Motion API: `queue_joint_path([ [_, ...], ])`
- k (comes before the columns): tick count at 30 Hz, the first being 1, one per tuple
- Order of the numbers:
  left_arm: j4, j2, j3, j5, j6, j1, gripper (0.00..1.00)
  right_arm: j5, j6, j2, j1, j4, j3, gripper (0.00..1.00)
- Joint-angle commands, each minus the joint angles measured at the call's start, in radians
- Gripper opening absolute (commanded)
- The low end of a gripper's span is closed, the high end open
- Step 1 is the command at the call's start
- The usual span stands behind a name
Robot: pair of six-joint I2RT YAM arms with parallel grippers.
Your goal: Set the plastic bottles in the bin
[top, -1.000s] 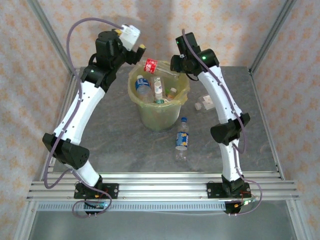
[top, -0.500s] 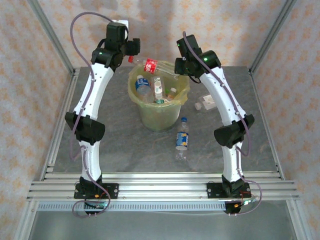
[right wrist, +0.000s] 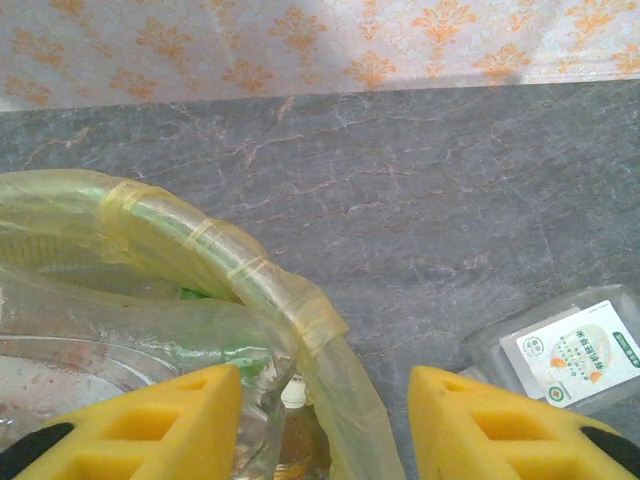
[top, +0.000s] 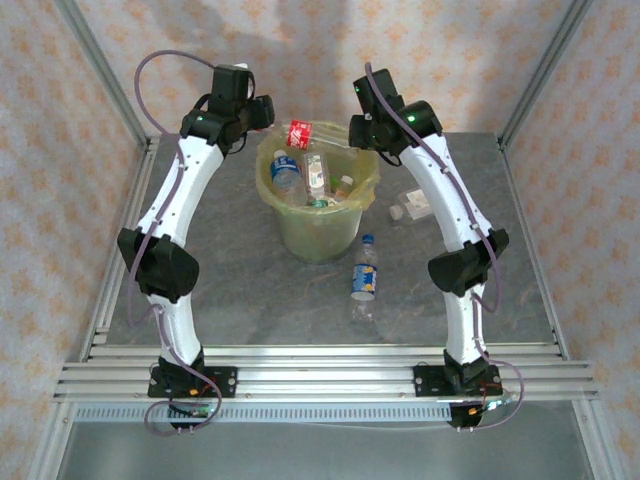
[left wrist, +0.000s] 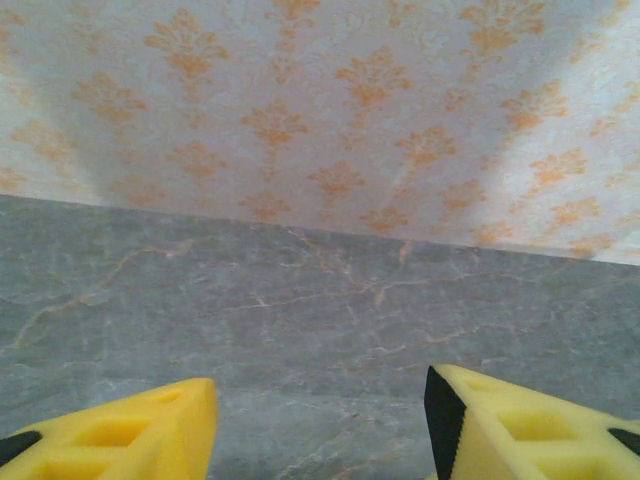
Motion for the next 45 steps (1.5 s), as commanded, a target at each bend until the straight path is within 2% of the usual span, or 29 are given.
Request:
queue_joint_path([
  [1,0.056,-0.026,-0.028,0.087,-0.07,0.007,0.55,0.029,-0.022,-0.009,0.003,-0.022,0.016,0.48],
  [5,0.1,-0.026,-0.027,0.177,-0.124,0.008,0.52,0.017,-0.024,-0.002,0.003,-0.029,0.016,0.48],
  [10,0.129,0.008,-0.001,0.234,-0.178,0.007,0.51,-0.015,-0.022,-0.01,0.004,-0.042,0.007,0.47],
  [21,0.1,0.177,0.264,0.357,-0.216,0.002,0.51,-0.14,-0.029,-0.024,0.004,-0.089,0.001,0.47],
  [33,0.037,0.249,0.359,0.431,-0.144,-0.021,0.53,-0.067,-0.038,-0.044,0.004,-0.065,-0.013,0.46],
  [37,0.08,0.239,0.376,0.468,-0.145,-0.025,0.53,-0.102,-0.039,-0.016,0.004,-0.083,0.018,0.4],
  [42,0.011,0.279,0.502,0.476,-0.115,-0.032,0.53,-0.157,-0.04,-0.021,0.004,-0.08,0.04,0.38],
  [45,-0.035,0.296,0.521,0.465,-0.085,-0.03,0.53,-0.165,-0.049,-0.031,0.004,-0.078,0.04,0.39],
])
